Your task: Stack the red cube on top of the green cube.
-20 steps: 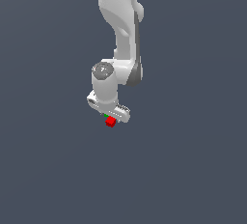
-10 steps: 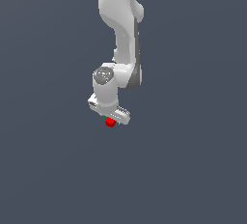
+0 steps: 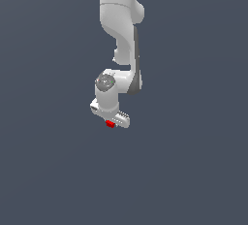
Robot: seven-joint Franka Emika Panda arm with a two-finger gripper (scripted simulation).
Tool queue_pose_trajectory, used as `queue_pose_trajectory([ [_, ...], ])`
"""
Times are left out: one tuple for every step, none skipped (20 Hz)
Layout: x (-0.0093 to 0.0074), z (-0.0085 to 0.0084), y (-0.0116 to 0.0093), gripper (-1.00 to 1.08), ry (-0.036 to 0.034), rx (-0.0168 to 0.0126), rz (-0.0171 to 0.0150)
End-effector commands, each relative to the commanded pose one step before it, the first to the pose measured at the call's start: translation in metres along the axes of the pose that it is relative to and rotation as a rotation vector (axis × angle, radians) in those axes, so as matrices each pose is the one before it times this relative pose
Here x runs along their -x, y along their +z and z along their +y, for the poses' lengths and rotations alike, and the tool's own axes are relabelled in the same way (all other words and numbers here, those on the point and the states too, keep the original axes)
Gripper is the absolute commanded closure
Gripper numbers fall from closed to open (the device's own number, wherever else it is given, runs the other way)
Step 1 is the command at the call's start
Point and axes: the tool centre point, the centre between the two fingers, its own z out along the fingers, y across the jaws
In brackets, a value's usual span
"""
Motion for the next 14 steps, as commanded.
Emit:
queue_pose_trajectory([
  [-0.00053, -0.00026, 0.00049, 1.08, 0.00003, -0.00049, 0.00116],
  [0.00000, 0.00000, 0.00000, 1.08, 0.00000, 0.00000, 0.00000],
  [0.00000, 0.00000, 0.00000, 1.08, 0.00000, 0.00000, 0.00000],
  [0.00000, 0.00000, 0.00000, 1.08, 0.00000, 0.00000, 0.00000],
  [0.00000, 0.00000, 0.00000, 1.08, 0.00000, 0.00000, 0.00000],
  [0.00000, 0.00000, 0.00000, 1.08, 0.00000, 0.00000, 0.00000],
  [0.00000, 0.00000, 0.00000, 1.08, 0.00000, 0.00000, 0.00000],
  [0.00000, 0.00000, 0.00000, 1.08, 0.00000, 0.00000, 0.00000],
  [0.00000, 0.00000, 0.00000, 1.08, 0.00000, 0.00000, 0.00000],
  [0.00005, -0.00009, -0.00026, 1.08, 0.00000, 0.00000, 0.00000],
  [0.00001, 0.00000, -0.00029, 1.08, 0.00000, 0.00000, 0.00000],
  [0.00004, 0.00001, -0.00088, 1.08, 0.00000, 0.00000, 0.00000],
  [0.00006, 0.00001, -0.00147, 1.08, 0.00000, 0.00000, 0.00000],
  [-0.00002, 0.00029, -0.00217, 1.08, 0.00047, -0.00051, -0.00001],
])
